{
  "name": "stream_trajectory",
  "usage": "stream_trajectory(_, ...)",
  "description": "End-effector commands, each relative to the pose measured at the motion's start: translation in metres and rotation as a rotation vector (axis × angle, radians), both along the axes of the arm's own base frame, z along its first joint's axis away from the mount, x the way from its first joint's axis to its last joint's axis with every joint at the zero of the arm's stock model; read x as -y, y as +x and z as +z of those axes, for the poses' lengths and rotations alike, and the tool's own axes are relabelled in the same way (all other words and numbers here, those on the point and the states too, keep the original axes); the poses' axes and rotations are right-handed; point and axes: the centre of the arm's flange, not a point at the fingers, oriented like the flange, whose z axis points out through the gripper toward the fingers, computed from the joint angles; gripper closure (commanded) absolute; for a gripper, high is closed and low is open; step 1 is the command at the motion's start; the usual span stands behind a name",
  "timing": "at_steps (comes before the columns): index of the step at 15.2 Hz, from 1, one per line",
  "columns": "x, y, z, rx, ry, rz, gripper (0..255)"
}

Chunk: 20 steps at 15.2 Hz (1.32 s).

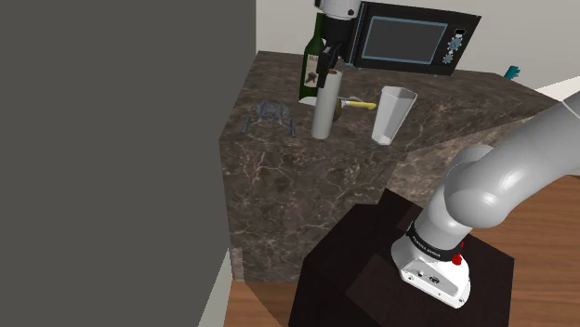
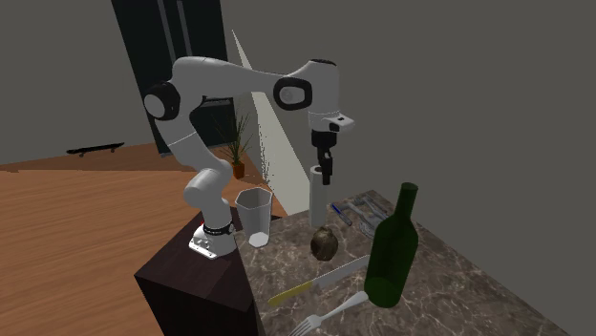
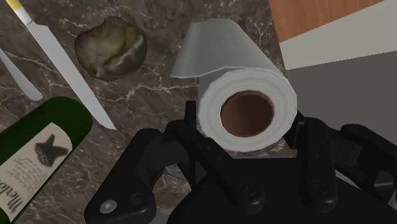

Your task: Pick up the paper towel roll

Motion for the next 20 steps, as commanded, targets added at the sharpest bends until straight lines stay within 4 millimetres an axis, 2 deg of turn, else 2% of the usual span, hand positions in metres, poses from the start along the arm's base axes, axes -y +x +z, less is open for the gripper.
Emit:
stream_trajectory(1, 0.001, 0.000, -0.002, -0.003, -0.001, -0.001, 255)
stream_trajectory(3, 0.002, 0.000, -0.001, -0.003, -0.001, -0.001, 255)
stream_trajectory(18, 0.002, 0.000, 0.078, -0.003, -0.001, -0.001, 255)
stream_trajectory(20, 0.002, 0.000, 0.079, -0.003, -0.001, -0.001, 255)
